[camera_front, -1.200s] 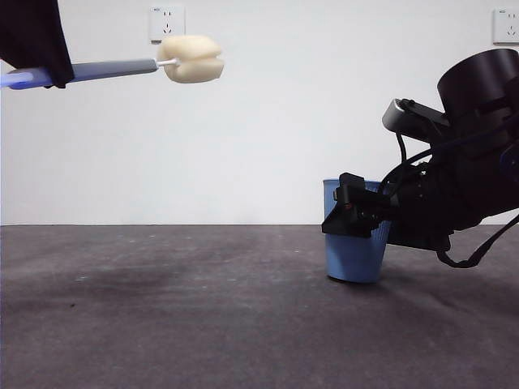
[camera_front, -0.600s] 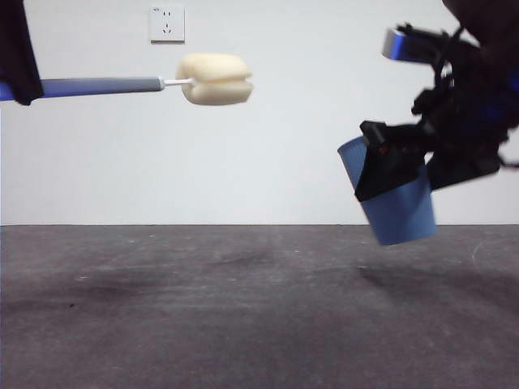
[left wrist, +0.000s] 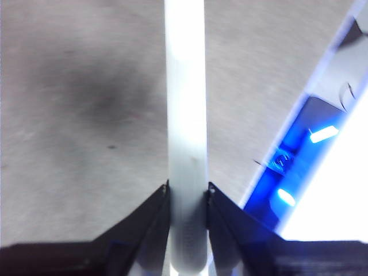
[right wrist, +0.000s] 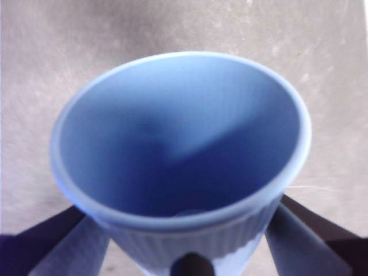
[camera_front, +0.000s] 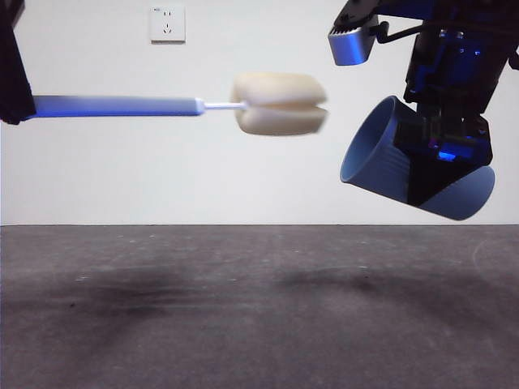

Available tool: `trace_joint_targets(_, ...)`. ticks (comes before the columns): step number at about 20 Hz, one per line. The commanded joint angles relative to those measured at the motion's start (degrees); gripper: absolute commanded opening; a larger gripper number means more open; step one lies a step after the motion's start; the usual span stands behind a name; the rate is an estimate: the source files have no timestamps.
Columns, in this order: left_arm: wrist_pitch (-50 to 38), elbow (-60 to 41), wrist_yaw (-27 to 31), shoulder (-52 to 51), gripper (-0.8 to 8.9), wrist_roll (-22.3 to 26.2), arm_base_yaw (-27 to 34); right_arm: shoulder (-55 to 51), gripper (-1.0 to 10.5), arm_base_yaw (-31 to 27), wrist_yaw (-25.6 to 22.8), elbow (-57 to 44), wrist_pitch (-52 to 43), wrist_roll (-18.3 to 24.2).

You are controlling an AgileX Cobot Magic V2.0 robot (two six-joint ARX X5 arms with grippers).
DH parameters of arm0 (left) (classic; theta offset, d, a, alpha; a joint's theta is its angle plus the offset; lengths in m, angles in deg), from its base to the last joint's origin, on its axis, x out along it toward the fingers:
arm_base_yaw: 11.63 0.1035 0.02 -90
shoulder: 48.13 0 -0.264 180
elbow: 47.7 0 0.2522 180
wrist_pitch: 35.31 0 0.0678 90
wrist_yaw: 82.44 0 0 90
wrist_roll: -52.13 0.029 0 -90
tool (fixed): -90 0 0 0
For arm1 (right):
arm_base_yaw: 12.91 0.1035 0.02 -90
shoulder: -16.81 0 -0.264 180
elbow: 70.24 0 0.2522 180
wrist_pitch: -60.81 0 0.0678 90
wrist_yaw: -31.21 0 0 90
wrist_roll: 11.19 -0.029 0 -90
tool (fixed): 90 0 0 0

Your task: Pick up the cup brush,pick up the cup,insert the brush into the cup,clean the cup,put the cup brush back,put the cup back to the fixed position on the table

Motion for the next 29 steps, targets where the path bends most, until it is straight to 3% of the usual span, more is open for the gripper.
trace_joint_targets(1, 1.0, 0.1, -0.4, 2.0, -0.09, 0.7, -1.7, 0.3, -0.2, 0.3, -1.8, 0.1, -0.1, 2.8)
trace_joint_targets(7, -1.8, 0.1, -0.4, 6.2, -0.09, -1.2, -4.6, 0.3, -0.2, 0.6, -1.8, 0.1, 1.9, 4.3)
trace_joint_targets(16, -3.5, 0.1, -0.5, 7.3, -0.09, -1.8, -5.7, 2.4, -0.2, 4.1, -4.0, 0.1, 2.8, 10.2)
trace_joint_targets(23, -3.9, 0.1, -0.5, 9.9, -0.09, -3.2, -9.0, 5.0, -0.2, 8.3, -4.6, 0.1, 1.5, 10.6)
trace_joint_targets(29, -12.7, 0.1, -2.6, 12.9, -0.09, -8.0, -11.1, 6.5, -0.2, 13.4, -4.7, 0.1, 1.5, 10.6)
